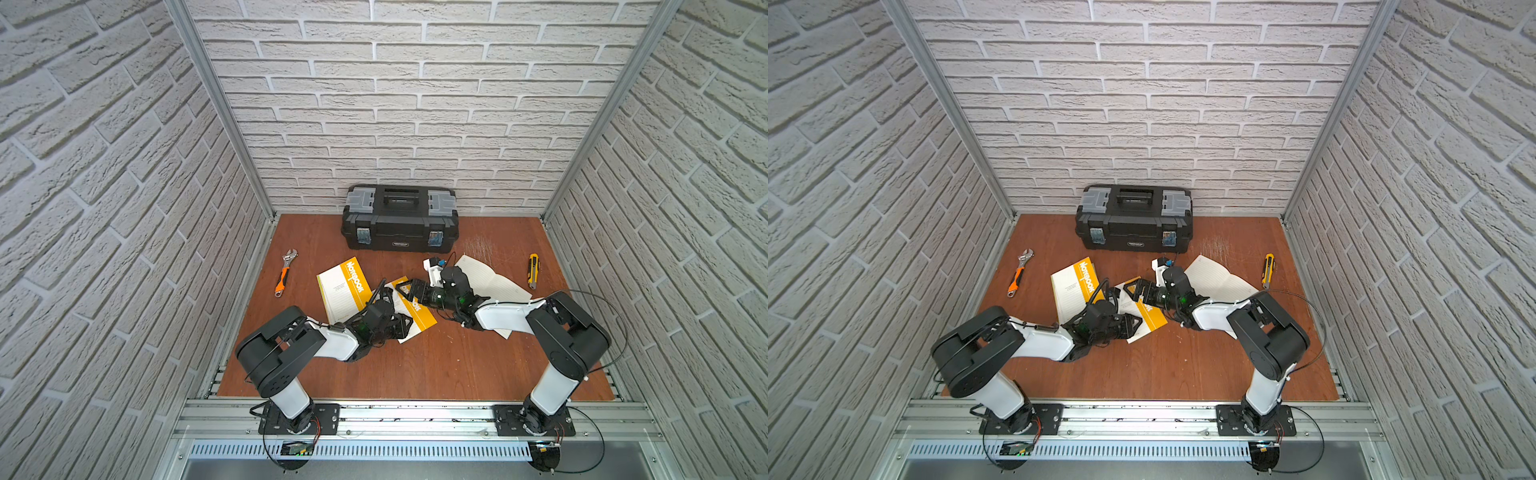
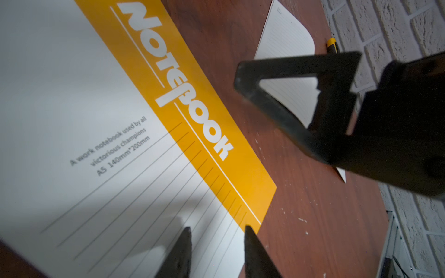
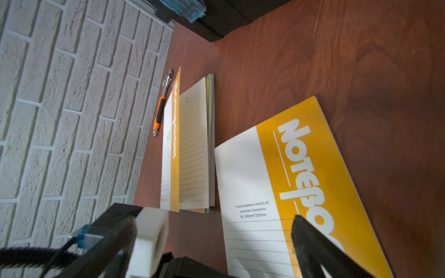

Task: Close the notebook
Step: Pick up the notebook from the center of the board.

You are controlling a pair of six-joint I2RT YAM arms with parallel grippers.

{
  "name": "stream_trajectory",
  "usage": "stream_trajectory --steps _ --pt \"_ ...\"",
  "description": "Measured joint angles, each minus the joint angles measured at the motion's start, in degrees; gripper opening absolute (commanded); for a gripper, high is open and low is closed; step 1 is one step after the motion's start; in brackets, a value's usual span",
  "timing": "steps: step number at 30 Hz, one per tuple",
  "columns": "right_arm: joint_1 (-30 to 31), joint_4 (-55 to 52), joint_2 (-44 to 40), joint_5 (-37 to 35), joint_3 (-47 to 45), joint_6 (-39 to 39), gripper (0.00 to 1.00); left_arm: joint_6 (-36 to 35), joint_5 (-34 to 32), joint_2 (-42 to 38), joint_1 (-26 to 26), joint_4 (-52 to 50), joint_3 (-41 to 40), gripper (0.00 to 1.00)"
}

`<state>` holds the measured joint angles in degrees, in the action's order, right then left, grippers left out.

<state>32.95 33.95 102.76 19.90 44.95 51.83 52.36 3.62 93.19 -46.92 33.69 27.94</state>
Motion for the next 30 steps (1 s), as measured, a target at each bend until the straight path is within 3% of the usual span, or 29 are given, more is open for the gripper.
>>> stream_trajectory --steps 11,20,30 --pt "0.26 4.09 4.74 0.55 -0.92 1.77 1.00 0.22 -0.48 -5.73 0.00 -3.43 0.00 0.36" --pt "0.28 5.46 5.07 0.55 -1.38 1.77 1.00 4.04 -3.80 -15.54 1.07 -16.70 1.33 0.36" --pt "0.28 6.03 5.14 0.57 -1.57 1.77 1.00 19.12 -0.92 -16.83 8.07 -5.42 -12.09 0.33"
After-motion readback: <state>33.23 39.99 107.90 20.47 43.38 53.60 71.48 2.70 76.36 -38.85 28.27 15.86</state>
